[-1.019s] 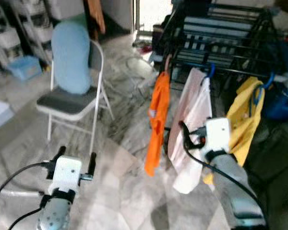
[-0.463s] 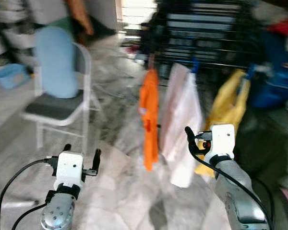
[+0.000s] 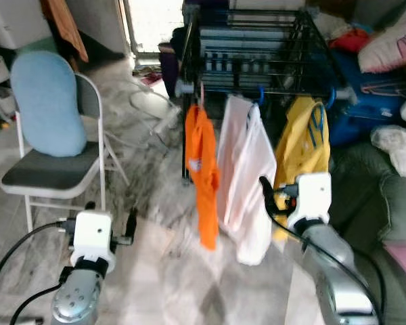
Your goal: Hang hanger
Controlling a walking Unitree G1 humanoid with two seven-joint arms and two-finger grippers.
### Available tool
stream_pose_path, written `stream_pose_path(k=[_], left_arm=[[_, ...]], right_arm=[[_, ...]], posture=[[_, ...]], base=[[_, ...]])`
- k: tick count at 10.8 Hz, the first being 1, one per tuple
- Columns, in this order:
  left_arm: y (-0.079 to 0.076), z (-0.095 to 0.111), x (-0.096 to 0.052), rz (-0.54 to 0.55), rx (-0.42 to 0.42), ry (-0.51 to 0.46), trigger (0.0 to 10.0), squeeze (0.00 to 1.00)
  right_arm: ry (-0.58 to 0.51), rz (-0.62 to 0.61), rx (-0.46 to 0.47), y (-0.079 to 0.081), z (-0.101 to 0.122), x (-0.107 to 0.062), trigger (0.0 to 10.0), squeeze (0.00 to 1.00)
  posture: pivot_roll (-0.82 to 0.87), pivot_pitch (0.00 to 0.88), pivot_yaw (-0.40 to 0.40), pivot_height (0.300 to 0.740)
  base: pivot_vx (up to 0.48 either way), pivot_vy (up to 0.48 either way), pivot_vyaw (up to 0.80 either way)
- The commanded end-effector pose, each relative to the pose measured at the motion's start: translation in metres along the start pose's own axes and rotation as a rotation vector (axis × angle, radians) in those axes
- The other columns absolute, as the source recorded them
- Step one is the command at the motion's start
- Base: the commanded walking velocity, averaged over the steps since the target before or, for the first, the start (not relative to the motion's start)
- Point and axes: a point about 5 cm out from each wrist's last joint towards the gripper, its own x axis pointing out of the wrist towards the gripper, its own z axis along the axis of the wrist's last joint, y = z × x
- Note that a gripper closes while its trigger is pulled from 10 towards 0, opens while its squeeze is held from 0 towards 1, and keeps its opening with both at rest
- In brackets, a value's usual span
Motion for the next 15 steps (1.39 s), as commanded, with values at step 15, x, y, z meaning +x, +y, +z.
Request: stream_pose_path(k=[15], left_arm=[[-0.018,0.012,-0.003,-0.118,-0.058,-0.069,10.0,0.0]], right_arm=[[0.005,0.032,0.059,0.007,0.003,0.002,10.0,0.0]], posture=[[-0.01,0.033,-0.022,0.74]], base=[[0.0,0.128,0.0]])
